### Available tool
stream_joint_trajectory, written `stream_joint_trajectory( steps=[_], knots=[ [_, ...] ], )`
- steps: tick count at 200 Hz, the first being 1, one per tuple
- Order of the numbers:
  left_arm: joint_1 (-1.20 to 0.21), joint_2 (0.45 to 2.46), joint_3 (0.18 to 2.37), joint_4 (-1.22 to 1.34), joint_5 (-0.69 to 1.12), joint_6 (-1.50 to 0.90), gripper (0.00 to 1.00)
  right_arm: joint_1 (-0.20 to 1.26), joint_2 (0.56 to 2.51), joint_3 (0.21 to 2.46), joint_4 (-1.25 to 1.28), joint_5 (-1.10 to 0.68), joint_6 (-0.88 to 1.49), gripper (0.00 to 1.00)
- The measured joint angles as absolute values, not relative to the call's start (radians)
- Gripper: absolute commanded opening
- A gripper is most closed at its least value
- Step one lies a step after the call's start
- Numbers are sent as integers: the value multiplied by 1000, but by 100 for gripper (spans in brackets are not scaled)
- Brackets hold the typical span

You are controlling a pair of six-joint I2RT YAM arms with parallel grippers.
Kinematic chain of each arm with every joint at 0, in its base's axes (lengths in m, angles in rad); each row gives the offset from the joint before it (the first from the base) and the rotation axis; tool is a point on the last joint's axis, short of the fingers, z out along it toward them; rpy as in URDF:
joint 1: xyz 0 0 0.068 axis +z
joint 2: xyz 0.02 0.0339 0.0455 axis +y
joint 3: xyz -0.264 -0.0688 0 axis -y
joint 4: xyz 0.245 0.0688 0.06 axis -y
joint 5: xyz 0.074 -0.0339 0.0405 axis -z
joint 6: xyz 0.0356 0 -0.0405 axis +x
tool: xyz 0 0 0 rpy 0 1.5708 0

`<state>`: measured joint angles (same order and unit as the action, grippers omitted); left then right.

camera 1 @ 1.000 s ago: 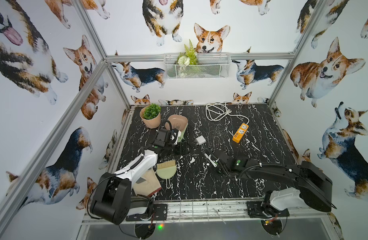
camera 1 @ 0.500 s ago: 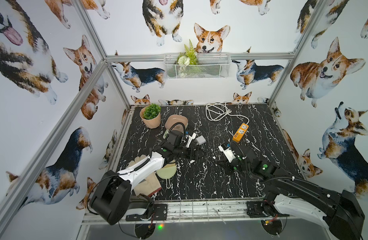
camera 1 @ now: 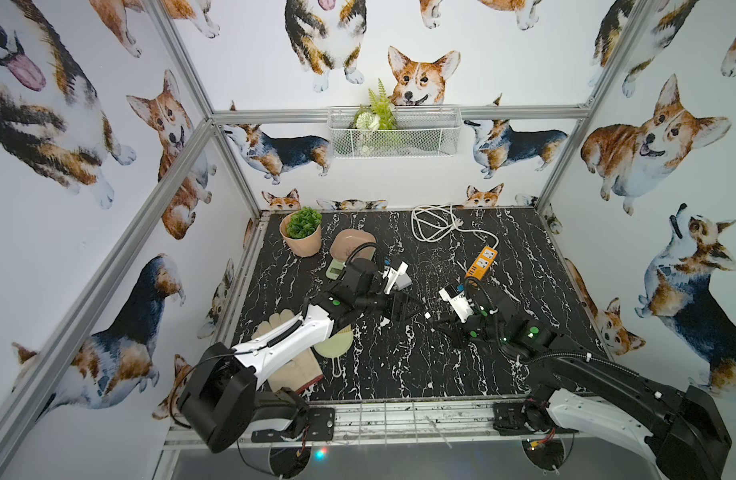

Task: Charge the electronic scale
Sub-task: Pick up the charging cable from the center of the board.

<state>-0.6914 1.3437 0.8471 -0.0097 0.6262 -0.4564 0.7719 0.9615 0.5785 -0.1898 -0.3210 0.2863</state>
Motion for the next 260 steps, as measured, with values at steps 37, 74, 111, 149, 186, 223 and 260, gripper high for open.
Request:
stream_joint_trajectory(
  steps=[37, 74, 111, 149, 186, 223, 260],
  knots=[
    [-727, 1424, 904, -7, 633, -467, 61, 770, 979, 591, -185, -341, 285, 0],
    [-736, 1468, 925, -12, 645, -488, 52, 766, 981, 596, -184, -342, 283, 0],
    [-741, 1488, 927, -14, 671, -505, 37, 766, 987, 596, -184, -342, 282, 0],
    [-741, 1486, 929, -14, 696, -509, 37, 764, 991, 598, -184, -341, 270, 0],
    [-741, 1485, 930, -19, 709, -509, 34, 759, 987, 606, -185, -337, 262, 0],
    [-741, 1485, 930, -22, 712, -509, 24, 757, 983, 609, -186, -326, 260, 0],
    [-741, 1491, 937, -26, 711, -535, 12, 757, 983, 612, -193, -321, 249, 0]
  ],
)
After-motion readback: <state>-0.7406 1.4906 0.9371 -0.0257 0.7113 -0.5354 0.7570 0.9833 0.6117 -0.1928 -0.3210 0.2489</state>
